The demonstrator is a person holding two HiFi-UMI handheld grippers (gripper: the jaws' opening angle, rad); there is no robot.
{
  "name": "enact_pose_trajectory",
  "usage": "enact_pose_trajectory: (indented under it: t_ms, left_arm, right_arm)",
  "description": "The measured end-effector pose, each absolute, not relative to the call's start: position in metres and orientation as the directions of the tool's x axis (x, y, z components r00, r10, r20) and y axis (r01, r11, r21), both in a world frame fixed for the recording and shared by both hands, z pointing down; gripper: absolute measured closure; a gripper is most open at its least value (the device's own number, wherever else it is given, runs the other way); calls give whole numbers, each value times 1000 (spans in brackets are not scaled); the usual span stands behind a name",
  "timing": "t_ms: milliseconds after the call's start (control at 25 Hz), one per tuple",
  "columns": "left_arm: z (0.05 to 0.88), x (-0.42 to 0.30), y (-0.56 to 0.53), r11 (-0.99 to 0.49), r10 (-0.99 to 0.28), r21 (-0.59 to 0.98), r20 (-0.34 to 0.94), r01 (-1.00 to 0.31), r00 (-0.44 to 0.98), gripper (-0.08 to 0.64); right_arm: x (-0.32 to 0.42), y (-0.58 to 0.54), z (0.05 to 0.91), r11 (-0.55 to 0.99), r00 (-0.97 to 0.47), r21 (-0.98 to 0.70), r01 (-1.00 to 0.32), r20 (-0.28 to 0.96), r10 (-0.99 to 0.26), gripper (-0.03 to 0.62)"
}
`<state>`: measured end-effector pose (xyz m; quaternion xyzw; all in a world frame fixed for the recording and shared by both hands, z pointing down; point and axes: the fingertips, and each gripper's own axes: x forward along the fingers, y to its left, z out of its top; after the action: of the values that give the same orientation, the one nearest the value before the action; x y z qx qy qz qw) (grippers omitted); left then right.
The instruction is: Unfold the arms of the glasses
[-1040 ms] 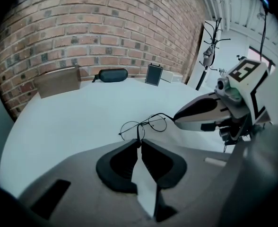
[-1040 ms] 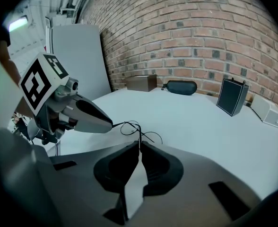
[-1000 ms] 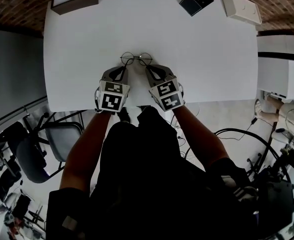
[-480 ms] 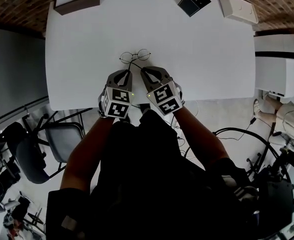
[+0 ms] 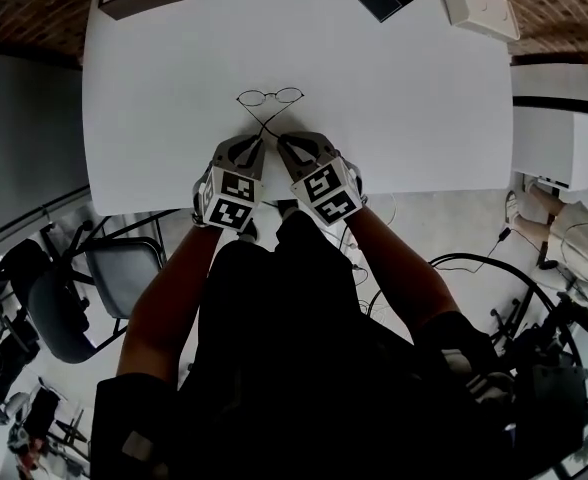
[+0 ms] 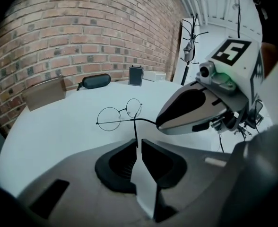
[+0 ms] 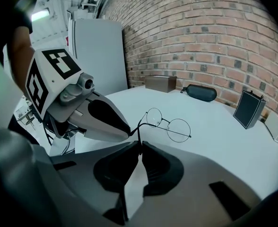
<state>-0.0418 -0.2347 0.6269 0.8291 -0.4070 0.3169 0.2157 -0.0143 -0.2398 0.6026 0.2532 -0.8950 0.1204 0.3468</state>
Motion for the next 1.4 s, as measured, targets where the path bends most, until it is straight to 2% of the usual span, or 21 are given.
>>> enact_pose_trajectory:
  t_ms: [280,480,800,880,960,1080,1240,1400]
  left_arm:
    - [638,-33,-227,-593,-466,185,715,-784,521,514]
    - [637,-31,-225,-603,-440,219,710,-767,549,464]
    - [614,-57,-248,-432,-567,276,657,-859,497,460]
    - [608,-59,-257,-399,-587,299,642,-867,493,460]
    - [604,-57,-263,-379,-597,328,628,-865,500,460]
    - [601,-52,-270,-365,-608,342,617,-866,500,460]
    - [600,-54,-281,-330,-627,321,629,-888,460,460]
    - [603,-53,-294,-309,-628,289,653,-906,422,460]
  right_arm:
    - [-14,-238,620,852,-619,-57,-521,713,-330,566]
    - [-11,-238,631,870,-610,-26,-493,724,-324,566]
    - [-8,-234,633,864,-607,-48,-501,731,-311,563]
    - [-6,-236,628,844,-607,-55,-533,720,-337,529]
    - [-3,-239,621,813,-597,-66,-579,713,-368,489]
    - [-1,-247,607,740,-586,-116,-662,697,-415,472]
    - [12,-271,594,541,-554,-260,-799,668,-497,426]
    - [25,-291,593,368,-499,-343,-864,676,-542,416]
